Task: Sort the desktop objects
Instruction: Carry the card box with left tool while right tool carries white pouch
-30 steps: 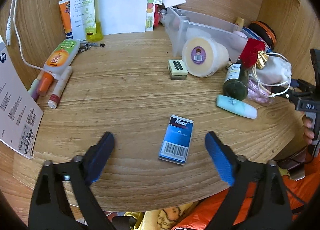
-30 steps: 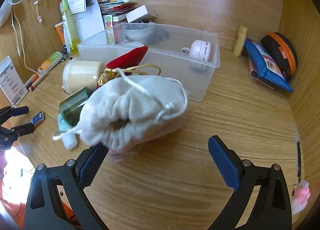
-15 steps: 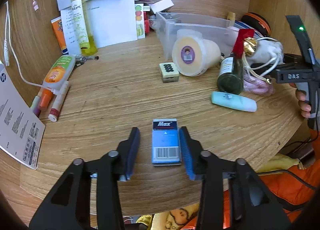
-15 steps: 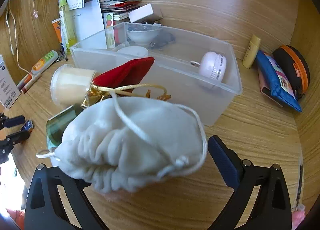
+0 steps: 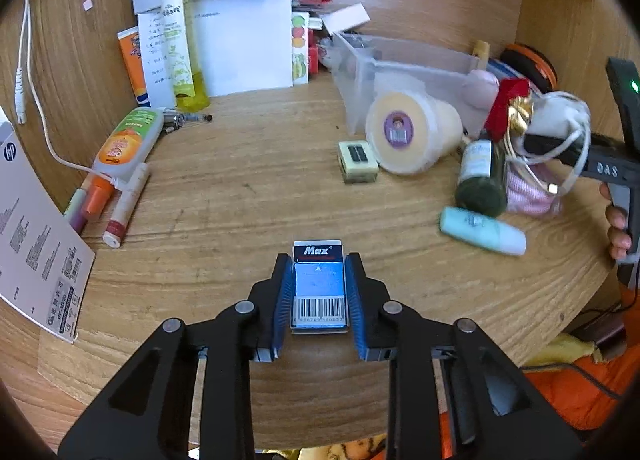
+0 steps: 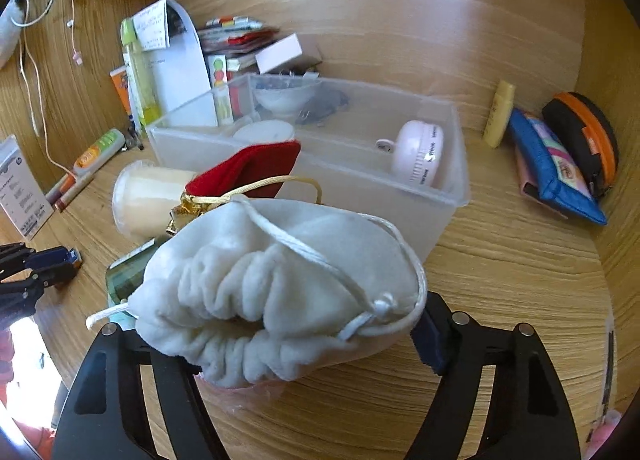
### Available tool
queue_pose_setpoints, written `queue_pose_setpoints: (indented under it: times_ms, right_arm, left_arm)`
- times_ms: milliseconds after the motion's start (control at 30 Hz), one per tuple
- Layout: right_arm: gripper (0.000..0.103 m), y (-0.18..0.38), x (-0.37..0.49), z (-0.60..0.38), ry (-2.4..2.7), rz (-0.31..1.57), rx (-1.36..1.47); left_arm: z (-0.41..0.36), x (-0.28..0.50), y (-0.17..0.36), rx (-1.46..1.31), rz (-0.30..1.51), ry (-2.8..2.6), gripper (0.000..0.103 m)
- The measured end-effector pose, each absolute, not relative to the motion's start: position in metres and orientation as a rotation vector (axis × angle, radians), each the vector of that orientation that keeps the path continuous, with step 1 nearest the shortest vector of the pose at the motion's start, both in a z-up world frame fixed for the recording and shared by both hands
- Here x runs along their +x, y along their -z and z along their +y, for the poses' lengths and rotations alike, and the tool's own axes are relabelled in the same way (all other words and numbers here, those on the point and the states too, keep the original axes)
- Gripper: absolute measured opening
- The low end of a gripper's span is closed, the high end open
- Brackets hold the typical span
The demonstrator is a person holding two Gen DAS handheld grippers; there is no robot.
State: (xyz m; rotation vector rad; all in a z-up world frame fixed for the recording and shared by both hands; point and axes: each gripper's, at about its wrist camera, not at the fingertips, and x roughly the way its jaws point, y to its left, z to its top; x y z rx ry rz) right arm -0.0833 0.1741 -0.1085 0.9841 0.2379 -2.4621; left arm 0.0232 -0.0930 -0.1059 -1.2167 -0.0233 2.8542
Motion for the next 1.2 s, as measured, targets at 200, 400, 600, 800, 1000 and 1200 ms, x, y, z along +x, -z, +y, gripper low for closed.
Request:
queue_pose_setpoints:
  times_ms: [200,400,600,800,1000,1200]
  right_arm:
    - [0.074,0.095,-0.076,0.190,2.493,0.205,0.943]
    - [0.074,0.082,-0.070,0.212,2.549,0.175,0.916]
    - [0.074,0.072,-0.072,0.235,2.597,0.142,0.900]
    - [0.074,0.061,-0.076,0.250,2.639,0.129,0.877]
    - [0.074,0.046,-0.082,0.256,2.658,0.121,0.825]
    - [0.074,0.036,-0.091,0.249,2.651,0.169,0.791]
  left_arm:
    - [-0.097,0.015,0.086,-1.117,-0.093,-2.884,0.026]
    - [-0.092,0.001,0.066,-1.012,-0.137,-2.890,0.026]
    - [-0.082,-0.013,0.049,-0.928,-0.153,-2.883,0.026]
    - [-0.073,-0.032,0.034,-0.863,-0.148,-2.872,0.026]
    - [-0.065,-0.049,0.021,-0.811,-0.137,-2.855,0.026]
    - [-0.060,-0.072,0.013,-0.794,-0.145,-2.821,0.026]
